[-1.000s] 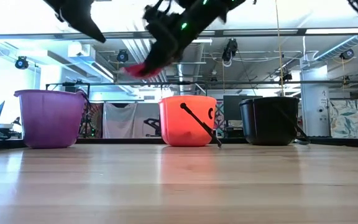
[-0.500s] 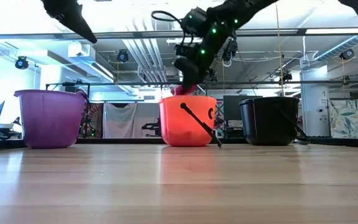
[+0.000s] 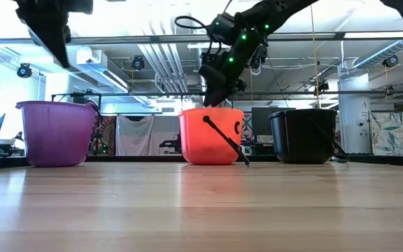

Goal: Sort candy by brand, put in halloween buckets

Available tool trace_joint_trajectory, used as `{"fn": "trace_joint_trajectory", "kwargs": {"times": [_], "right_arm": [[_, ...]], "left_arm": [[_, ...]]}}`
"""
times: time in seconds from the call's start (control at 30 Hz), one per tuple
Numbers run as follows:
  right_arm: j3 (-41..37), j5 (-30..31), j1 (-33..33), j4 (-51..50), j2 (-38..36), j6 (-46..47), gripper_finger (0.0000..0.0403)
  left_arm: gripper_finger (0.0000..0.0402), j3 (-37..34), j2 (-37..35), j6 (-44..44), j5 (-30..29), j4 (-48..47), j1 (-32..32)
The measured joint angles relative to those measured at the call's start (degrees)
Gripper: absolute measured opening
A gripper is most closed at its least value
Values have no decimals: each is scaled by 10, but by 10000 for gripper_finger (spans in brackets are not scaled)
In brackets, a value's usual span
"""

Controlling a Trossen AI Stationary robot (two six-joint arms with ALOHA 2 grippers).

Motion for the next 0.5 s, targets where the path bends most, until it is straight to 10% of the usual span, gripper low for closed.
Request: {"fn": "trace_joint_trajectory", "kwargs": {"times": [0.5], "right_arm": [[0, 0, 13, -16, -3, -9, 215]], "left_arm": [[0, -8, 190, -91, 31, -191, 23]]}}
